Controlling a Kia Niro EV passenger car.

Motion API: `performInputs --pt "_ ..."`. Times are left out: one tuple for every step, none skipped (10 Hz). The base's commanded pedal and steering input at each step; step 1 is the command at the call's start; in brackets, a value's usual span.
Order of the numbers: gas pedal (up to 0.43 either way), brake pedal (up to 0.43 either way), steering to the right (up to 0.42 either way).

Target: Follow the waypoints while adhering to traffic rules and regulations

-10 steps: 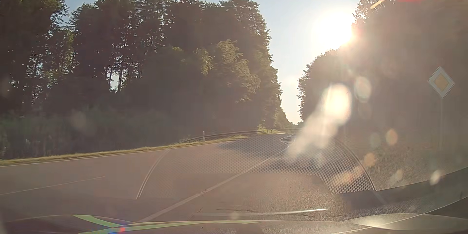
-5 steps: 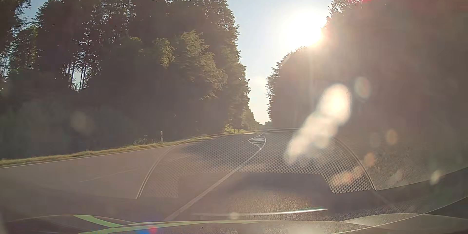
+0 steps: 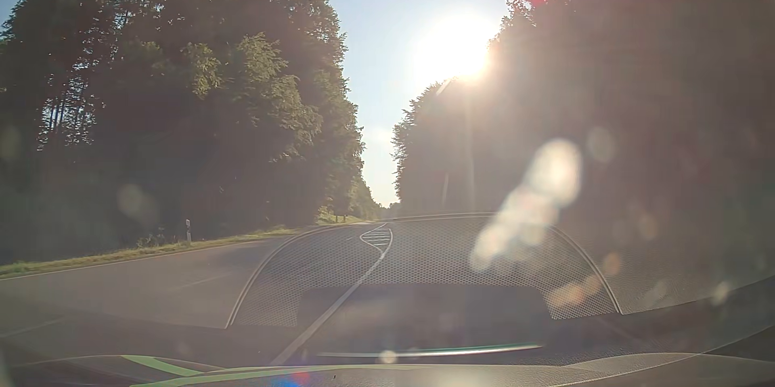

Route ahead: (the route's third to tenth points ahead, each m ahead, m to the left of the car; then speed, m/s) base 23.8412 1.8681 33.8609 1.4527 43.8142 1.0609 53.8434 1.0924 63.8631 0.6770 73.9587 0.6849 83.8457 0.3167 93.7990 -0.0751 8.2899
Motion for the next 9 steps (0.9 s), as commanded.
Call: performInputs --pt "0.287 0.000 0.083" --pt "0.287 0.000 0.073" --pt "0.299 0.000 0.060" --pt "0.299 0.000 0.044" --pt "0.311 0.000 0.023" --pt "0.319 0.000 0.005" --pt "0.319 0.000 -0.005" --pt "0.331 0.000 -0.005" --pt "0.339 0.000 -0.003"
